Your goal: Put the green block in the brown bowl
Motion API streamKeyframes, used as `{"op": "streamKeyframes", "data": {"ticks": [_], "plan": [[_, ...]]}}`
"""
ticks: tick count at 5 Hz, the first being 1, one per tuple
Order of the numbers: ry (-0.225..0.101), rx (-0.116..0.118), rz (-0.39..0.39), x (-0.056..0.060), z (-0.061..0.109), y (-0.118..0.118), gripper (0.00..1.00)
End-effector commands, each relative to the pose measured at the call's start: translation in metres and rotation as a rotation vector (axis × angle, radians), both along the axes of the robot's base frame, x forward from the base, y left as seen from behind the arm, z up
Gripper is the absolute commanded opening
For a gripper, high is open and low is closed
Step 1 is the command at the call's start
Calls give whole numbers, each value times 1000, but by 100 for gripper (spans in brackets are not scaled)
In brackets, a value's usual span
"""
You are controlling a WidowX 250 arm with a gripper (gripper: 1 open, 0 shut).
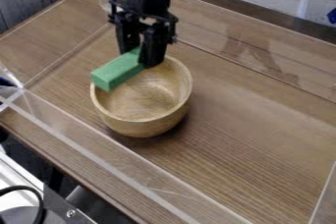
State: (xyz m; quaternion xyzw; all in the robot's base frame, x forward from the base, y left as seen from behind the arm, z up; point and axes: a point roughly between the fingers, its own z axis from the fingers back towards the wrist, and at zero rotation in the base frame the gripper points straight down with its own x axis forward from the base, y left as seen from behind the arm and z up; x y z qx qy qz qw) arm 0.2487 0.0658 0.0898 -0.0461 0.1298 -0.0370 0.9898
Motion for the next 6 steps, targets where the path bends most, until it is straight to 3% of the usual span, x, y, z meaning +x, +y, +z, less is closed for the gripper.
{"op": "streamKeyframes", "data": {"ticks": [1,3,5,6], "plan": [[26,1,-53,-3,5,-3,0],[137,-19,-133,-9,6,-7,0],[156,-38,-99,-11,4,-6,0],[134,-102,-58,-10,3,-11,0]]}}
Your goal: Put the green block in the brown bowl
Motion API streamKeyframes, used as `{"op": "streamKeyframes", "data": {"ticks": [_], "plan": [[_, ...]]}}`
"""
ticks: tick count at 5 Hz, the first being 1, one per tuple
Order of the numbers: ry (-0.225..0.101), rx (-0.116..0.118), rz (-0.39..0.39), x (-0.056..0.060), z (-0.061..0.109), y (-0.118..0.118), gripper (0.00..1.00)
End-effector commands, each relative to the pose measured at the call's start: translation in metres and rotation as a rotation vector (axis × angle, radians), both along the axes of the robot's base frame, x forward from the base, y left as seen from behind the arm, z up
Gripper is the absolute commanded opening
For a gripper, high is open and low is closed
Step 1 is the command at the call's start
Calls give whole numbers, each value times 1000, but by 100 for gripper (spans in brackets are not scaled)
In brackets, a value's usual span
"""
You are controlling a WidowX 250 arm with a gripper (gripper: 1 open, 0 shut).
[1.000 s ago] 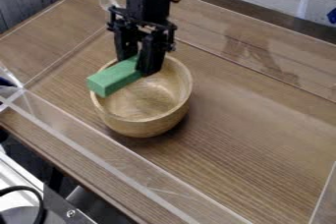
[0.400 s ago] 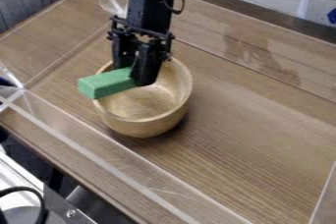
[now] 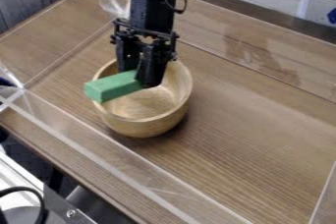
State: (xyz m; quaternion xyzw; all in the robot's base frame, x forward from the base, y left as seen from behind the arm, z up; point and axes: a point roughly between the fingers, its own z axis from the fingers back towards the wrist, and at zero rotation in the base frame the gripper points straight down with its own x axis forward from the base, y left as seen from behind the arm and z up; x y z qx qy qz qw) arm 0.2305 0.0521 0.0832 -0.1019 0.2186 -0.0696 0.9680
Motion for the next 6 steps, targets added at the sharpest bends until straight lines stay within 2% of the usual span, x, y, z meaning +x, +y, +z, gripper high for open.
{"op": "streamKeyframes", "data": {"ticks": [1,2,3,5,6], "plan": [[-61,-39,51,8,8,0,0],[-40,-88,57,14,1,1,100],[-23,-145,63,21,0,3,100],[-36,-151,15,15,5,10,100],[-56,-146,7,22,20,12,100]]}}
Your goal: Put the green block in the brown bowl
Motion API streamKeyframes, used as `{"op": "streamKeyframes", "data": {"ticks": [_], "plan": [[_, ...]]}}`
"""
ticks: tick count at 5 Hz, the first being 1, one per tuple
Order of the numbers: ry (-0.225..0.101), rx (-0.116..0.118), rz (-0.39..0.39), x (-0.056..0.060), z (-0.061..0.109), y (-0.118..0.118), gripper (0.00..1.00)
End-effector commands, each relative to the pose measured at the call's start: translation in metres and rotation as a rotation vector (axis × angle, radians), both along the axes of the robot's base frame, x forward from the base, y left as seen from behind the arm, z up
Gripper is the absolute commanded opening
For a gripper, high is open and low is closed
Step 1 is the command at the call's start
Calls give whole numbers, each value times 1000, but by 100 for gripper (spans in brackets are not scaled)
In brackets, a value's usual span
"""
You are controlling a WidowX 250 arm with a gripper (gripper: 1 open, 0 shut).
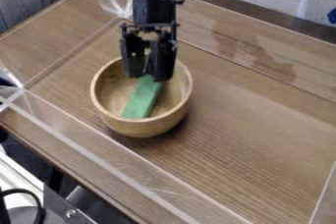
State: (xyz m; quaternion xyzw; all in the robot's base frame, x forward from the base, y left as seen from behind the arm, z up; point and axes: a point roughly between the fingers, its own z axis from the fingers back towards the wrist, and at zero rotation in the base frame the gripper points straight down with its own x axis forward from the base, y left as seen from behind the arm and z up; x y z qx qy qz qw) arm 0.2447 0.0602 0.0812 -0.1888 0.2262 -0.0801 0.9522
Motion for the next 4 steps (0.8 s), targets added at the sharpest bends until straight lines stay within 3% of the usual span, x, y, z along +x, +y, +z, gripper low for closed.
{"op": "streamKeyframes", "data": {"ticks": [1,2,3,4], "plan": [[-146,11,-21,16,33,-12,100],[-202,-11,-50,25,44,-29,100],[-235,-23,-62,29,40,-42,100],[-303,-17,-31,29,40,-57,100]]}}
